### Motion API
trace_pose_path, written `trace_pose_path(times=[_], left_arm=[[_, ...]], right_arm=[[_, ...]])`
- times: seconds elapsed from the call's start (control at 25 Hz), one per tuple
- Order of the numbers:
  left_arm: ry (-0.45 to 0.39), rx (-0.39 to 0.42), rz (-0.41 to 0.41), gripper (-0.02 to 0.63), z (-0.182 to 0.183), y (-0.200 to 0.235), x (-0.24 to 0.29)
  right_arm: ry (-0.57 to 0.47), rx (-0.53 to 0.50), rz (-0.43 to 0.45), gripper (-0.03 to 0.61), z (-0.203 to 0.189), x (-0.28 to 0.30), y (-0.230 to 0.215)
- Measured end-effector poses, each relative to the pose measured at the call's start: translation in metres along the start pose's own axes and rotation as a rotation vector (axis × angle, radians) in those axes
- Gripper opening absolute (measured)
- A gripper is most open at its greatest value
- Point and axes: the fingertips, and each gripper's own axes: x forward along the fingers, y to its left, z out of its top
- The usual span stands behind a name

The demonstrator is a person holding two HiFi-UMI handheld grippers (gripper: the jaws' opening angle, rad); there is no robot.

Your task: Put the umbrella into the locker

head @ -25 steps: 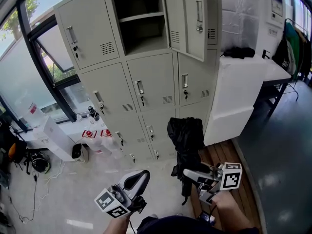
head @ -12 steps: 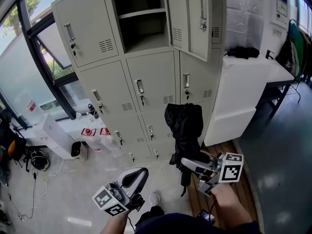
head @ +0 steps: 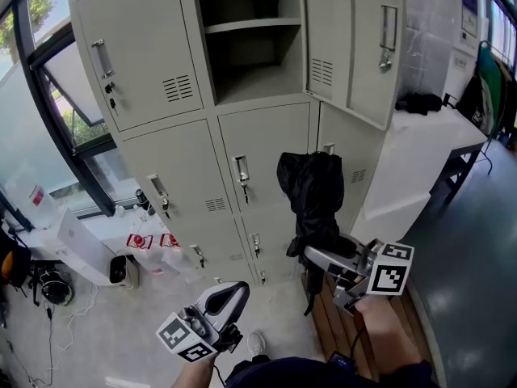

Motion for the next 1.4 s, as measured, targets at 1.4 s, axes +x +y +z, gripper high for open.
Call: trace_pose_path(times=[1.4], left_arm=[[-0.079, -0.055, -0.23, 0.003, 0.082, 0.204, 0.011]], right_arm=[[0.69, -0.779, -0.832, 0.201, 0.263, 0.272, -0.199]])
